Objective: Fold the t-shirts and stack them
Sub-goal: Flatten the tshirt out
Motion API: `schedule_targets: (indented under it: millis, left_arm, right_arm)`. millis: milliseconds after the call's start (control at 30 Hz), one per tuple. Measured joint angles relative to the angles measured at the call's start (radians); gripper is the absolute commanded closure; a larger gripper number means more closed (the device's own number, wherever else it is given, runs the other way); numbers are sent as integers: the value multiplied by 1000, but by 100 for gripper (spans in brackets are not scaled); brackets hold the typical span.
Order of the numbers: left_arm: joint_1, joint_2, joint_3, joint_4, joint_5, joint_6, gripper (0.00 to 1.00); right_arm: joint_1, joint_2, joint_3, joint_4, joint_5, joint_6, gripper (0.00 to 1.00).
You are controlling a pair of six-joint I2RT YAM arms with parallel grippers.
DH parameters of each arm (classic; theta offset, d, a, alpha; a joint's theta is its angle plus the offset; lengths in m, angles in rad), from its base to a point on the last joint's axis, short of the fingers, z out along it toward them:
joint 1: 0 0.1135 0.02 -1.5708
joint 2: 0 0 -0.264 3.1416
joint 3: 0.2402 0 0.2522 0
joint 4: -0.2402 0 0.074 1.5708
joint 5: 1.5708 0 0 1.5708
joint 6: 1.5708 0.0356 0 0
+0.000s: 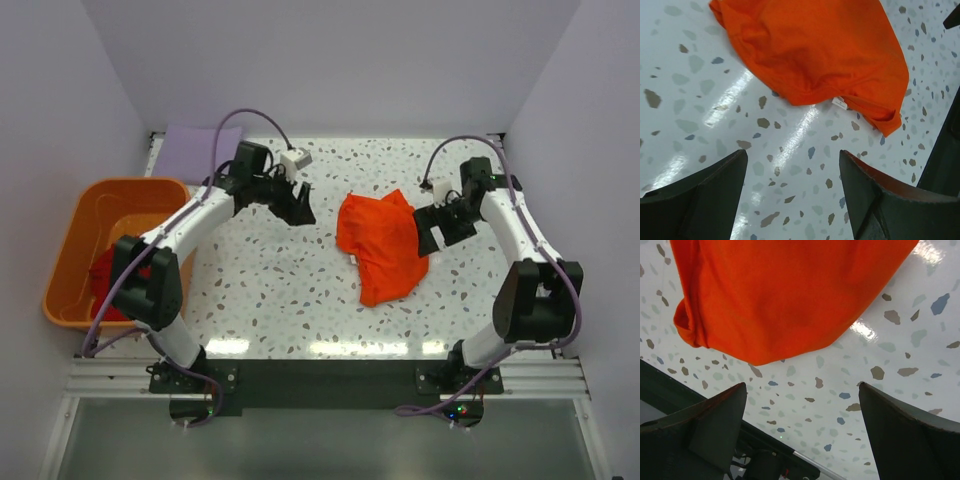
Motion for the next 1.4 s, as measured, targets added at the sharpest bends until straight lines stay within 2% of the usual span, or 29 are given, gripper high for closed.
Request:
schedule_targets:
  millis: [133,267,467,600,700,833,933,1033,1067,1100,1133,1167,1200,1233,1400]
  left_arm:
    - [-97,63,-45,39,-3,-32,22]
    - [-169,148,-52,113,-14,-122,30]
    - [-166,349,56,143,-42,-225,35]
    - [-163,442,136,141,-47,-268,44]
    - [-163,480,171,150,-38,-295,52]
    - [-164,517,187,168,-9,-330,57]
    - [-164,542,190,178,21,-352,68]
    - [-163,559,203,175,32,-357,81]
    - [-162,566,211,173,37,-355,90]
    - [-161,573,221,169,39,-352,95]
    - [-158,579,230,164,39,-346,100]
    - [-157,584,240,160,42,-340,100]
    - [-154,587,247,154,41,-335,100]
    - [-150,588,256,145,41,-331,100]
    - [-90,589,362,104,34,-285,100]
  right_arm:
    - [11,49,-32,10,29,4,4]
    - [12,92,-32,49,65,23,4]
    - [12,209,55,101,125,59,4]
    - [13,298,155,158,150,80,5]
    - [12,370,233,185,155,94,6]
    - [12,446,293,195,126,105,7]
    - [12,513,350,187,71,112,11]
    - [12,552,368,177,13,117,32]
    - [12,560,368,169,-3,119,44]
    - [13,569,370,160,-21,121,52]
    - [13,576,375,150,-36,125,63]
    - [13,586,383,139,-54,128,84]
    - [12,593,395,131,-70,125,95]
    - [12,600,408,120,-82,132,100]
    - [-1,589,497,82,-135,132,100]
